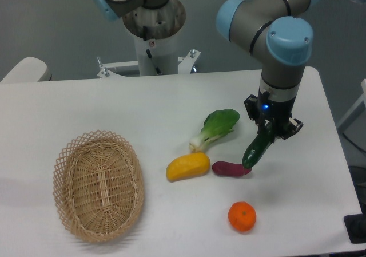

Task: Place the cucumber on the table
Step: 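Lower the gripper holding the green cucumber toward the table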

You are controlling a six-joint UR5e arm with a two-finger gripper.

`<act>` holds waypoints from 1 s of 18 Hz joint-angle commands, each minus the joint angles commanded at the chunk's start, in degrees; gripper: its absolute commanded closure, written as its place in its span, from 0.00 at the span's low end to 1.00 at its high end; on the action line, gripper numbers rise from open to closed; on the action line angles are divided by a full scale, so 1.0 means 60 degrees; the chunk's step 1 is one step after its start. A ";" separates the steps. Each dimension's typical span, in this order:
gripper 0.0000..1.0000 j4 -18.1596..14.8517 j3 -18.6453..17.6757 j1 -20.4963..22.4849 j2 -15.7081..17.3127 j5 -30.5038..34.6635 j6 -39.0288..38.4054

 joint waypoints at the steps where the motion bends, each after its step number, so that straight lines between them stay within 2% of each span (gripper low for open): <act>1: 0.82 0.0029 -0.0015 0.0000 -0.0044 0.0000 0.0000; 8: 0.82 0.0190 0.0220 -0.0015 -0.0527 0.0044 -0.0044; 12: 0.82 0.0556 0.0161 -0.0015 -0.0790 0.0058 -0.0394; 15: 0.82 0.0878 0.0161 -0.0015 -0.1112 0.0044 -0.1447; 18: 0.82 0.1302 0.0103 -0.0015 -0.1478 0.0088 -0.1786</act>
